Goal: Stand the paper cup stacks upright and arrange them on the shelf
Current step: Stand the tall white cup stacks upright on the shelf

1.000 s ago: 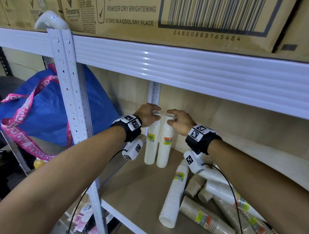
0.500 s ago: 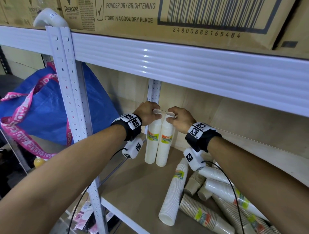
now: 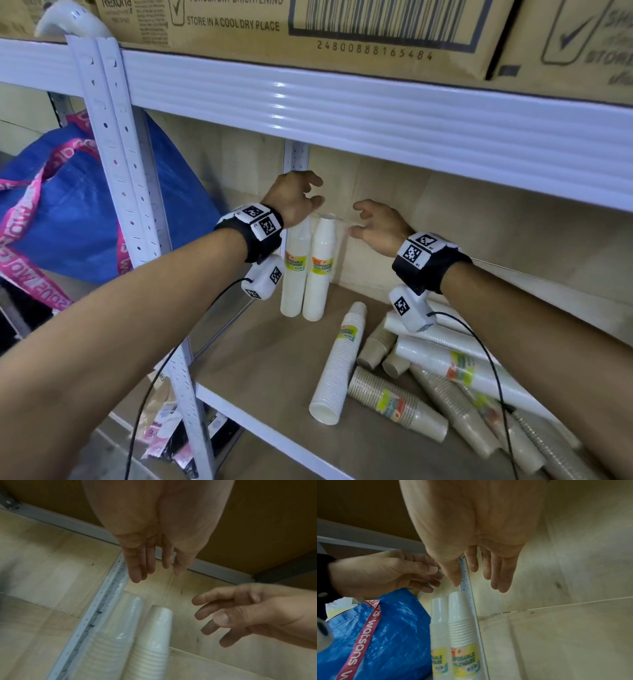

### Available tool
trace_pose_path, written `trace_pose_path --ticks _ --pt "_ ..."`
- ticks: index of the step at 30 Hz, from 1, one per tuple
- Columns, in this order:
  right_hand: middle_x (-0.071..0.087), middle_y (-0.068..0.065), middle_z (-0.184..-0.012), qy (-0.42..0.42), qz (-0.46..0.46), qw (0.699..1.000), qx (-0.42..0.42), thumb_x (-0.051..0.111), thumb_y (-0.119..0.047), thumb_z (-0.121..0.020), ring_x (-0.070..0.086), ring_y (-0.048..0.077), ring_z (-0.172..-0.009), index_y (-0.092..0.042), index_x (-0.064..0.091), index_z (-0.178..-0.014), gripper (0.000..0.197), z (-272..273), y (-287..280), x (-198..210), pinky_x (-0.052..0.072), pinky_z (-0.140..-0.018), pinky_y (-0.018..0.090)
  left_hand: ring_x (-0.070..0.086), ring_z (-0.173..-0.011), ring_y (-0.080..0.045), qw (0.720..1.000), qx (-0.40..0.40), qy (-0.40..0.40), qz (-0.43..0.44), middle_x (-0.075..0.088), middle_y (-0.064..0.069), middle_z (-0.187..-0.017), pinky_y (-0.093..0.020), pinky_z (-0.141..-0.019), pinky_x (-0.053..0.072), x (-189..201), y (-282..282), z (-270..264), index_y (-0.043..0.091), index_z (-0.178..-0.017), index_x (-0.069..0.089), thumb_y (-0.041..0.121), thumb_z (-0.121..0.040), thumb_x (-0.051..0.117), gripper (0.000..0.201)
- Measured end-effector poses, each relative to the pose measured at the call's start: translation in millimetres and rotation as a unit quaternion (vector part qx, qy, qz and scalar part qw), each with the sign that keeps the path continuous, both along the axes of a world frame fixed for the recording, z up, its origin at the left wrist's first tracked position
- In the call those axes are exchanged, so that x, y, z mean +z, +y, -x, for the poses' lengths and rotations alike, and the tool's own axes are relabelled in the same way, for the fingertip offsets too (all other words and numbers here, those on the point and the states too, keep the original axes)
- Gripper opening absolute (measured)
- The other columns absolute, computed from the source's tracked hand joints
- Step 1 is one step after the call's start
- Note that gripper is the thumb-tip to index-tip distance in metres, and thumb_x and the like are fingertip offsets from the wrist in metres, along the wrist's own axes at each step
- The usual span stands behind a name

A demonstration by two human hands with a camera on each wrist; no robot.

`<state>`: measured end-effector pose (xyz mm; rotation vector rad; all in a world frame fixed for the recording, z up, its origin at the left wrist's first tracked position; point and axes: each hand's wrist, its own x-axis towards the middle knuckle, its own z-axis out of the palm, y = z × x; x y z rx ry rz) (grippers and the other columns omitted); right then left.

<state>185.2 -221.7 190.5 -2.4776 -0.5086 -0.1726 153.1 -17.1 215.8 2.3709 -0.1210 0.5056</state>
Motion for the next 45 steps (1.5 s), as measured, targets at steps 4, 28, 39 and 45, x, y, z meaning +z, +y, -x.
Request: trace_pose_path --ticks 4,28,39,45 --pt "0.055 0.002 -0.129 0.004 0.014 0.999 -0.029 0.068 -0.032 -0.087 0.058 0.019 -0.11 -0.026 0.048 -0.137 0.054 20.6 -42.7 3.1 0.045 -0.091 0.027 0.06 -0.097 -0.017 0.999 -0.03 -0.021 -0.003 0.06 -0.001 -0.106 -0.026 -0.088 0.05 4.4 -31.9 13.5 0.021 -0.122 0.064 0.029 -0.09 0.065 0.033" --pt "0.048 0.0 -0.132 0.047 0.269 0.957 -0.1 0.069 -0.039 -0.079 0.047 0.02 -0.12 -0.027 0.044 -0.138 0.066 118.4 -169.5 -135.9 0.043 -0.096 0.033 0.055 -0.119 -0.021 0.94 -0.105 0.291 -0.146 0.055 -0.003 -0.135 -0.033 -0.097 0.046 -174.9 -78.2 90.0 0.017 -0.143 0.043 0.048 -0.082 0.07 0.073" --pt "0.05 0.0 -0.13 -0.021 0.31 0.942 -0.128 0.064 -0.04 -0.085 0.049 0.023 -0.118 -0.026 0.045 -0.135 0.055 121.6 -183.5 -157.4 0.041 -0.1 0.039 0.059 -0.107 -0.019 0.938 -0.122 0.313 -0.081 0.06 -0.004 -0.129 -0.028 -0.083 0.046 -203.9 -80.6 89.7 0.016 -0.139 0.045 0.048 -0.077 0.075 0.076" --pt "0.051 -0.001 -0.128 -0.029 0.323 0.937 -0.127 0.063 -0.033 -0.084 0.05 0.022 -0.118 -0.026 0.046 -0.133 0.053 119.7 -182.9 -157.9 0.04 -0.098 0.038 0.061 -0.097 -0.017 0.932 -0.123 0.338 -0.051 0.06 0.001 -0.119 -0.029 -0.068 0.056 -207.2 -80.9 86.6 0.022 -0.14 0.043 0.045 -0.076 0.077 0.077"
